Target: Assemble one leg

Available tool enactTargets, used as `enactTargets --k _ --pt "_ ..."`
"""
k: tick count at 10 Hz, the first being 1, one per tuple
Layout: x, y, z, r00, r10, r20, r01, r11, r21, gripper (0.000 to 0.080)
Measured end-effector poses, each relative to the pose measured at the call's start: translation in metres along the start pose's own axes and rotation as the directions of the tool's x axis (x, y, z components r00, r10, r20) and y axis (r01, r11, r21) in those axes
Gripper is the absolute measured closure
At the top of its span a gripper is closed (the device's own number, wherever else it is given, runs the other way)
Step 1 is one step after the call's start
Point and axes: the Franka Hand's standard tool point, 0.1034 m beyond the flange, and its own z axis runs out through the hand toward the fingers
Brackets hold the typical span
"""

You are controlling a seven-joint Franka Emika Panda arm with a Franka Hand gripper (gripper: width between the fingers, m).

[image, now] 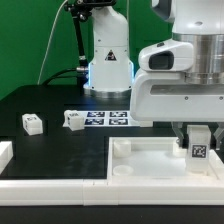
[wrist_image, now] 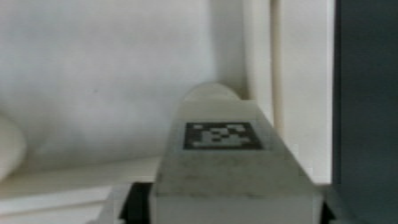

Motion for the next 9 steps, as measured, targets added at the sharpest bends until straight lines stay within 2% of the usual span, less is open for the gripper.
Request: enactTargets --k 1,4,6,7,9 --pt "-0.0001 0.0009 0.0006 0.99 0.142 0.001 -0.142 0.99 0.0 0.0508" --pt "0.0017 0.0033 0.001 0.922 0.388 0.008 -0.388 0.922 0.013 0.0508" --pt "0.001 0.0025 0.0015 0.77 0.638 0.013 -0.638 0.77 0.019 0.0508" --pt "0.0007 0.0024 0.0016 0.666 0.746 0.025 -0.746 0.666 0.02 0.0508" --pt "-0.0001 0.0012 0.0011 0.498 0.866 0.03 -0.867 0.498 0.01 0.0508"
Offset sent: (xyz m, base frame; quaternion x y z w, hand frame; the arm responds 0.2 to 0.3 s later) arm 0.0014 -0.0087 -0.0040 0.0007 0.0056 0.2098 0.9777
